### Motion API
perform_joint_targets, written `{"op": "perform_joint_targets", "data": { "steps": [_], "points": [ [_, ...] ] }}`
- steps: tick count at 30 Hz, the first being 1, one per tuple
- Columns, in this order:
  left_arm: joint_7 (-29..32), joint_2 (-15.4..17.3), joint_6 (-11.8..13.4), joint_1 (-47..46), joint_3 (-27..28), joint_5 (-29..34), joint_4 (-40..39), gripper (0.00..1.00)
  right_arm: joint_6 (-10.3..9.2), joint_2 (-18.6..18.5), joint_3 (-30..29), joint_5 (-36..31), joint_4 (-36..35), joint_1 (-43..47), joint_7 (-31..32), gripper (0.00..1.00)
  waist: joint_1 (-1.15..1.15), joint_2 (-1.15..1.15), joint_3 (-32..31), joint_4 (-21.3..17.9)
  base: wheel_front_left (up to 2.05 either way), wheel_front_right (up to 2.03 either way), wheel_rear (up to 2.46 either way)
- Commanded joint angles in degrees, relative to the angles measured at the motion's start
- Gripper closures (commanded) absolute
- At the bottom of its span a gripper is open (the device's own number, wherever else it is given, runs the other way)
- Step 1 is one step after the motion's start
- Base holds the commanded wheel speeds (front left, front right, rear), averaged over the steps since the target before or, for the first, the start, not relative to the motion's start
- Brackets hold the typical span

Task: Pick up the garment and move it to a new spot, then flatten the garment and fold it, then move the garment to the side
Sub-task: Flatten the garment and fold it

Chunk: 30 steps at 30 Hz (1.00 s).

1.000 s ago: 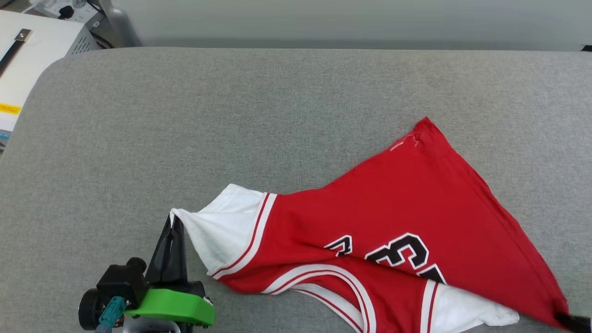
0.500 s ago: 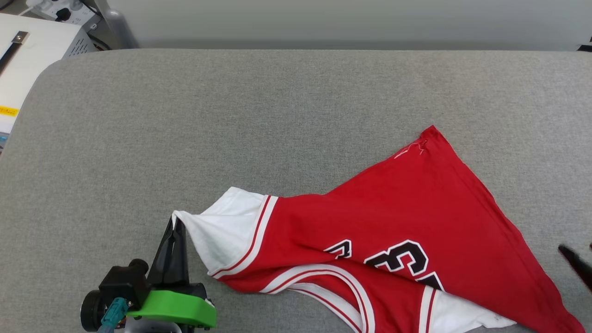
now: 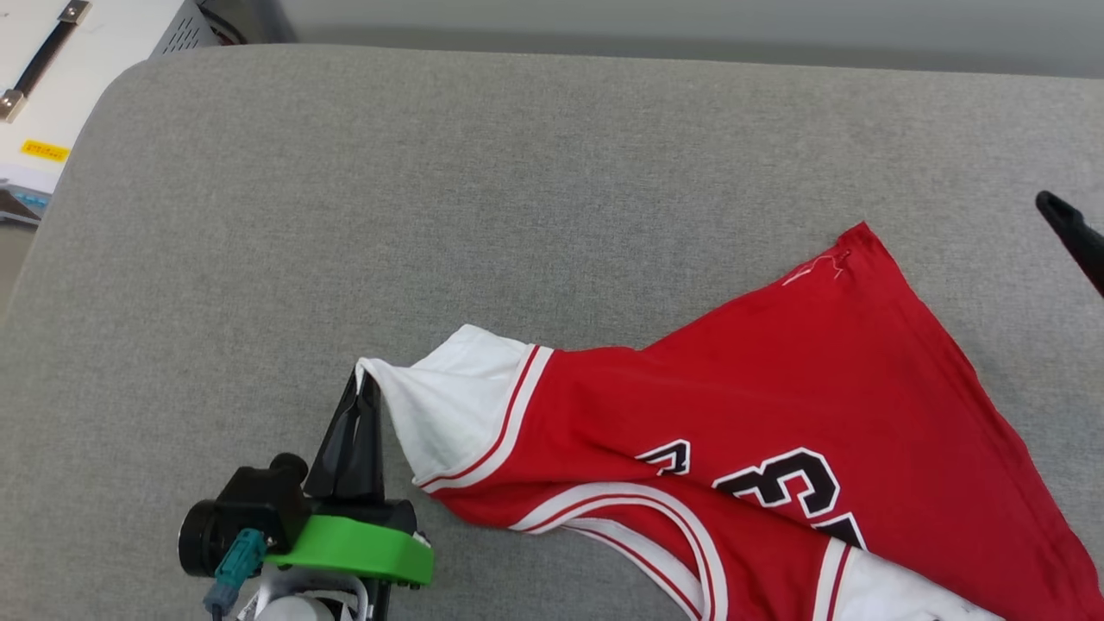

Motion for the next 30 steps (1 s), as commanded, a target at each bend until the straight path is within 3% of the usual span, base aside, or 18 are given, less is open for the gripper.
{"op": "perform_joint_targets", "data": {
  "steps": [1,7,12,20,30],
  "points": [
    [-0.33,-0.17,0.26,-1.44,-0.35,-0.23,-0.42,1.0,-0.04,-1.17,2.64,0.39,0.16,-2.62,3.3,0.0,0.0,0.0,2.03,1.87,0.0,0.0,0.0],
    [-0.33,-0.17,0.94,-3.18,-2.35,-0.96,-1.19,1.0,-0.04,-3.95,14.12,1.26,5.22,-12.38,17.31,0.0,0.0,0.0,4.95,4.07,0.0,0.0,0.0],
    [-0.33,-0.17,1.78,-4.82,-3.93,-1.7,-2.08,1.0,-0.04,-2.98,21.75,-0.04,11.51,-19.81,23.64,0.0,0.0,0.0,7.92,5.5,0.0,0.0,0.0],
    [-0.33,-0.17,2.79,-8.01,-6.84,-3.02,-2.87,1.0,-0.04,-0.81,30.94,-2.89,22.57,-27.82,22.92,0.0,0.0,0.0,12.25,8.1,0.0,0.0,0.0],
    [-0.33,-0.17,3.44,-9.48,-7.79,-3.94,-2.32,1.0,-0.04,-2.0,41.37,-0.31,30.77,-26.58,17.56,0.0,0.0,0.0,13.39,9.33,0.0,0.0,0.0]
  ]
}}
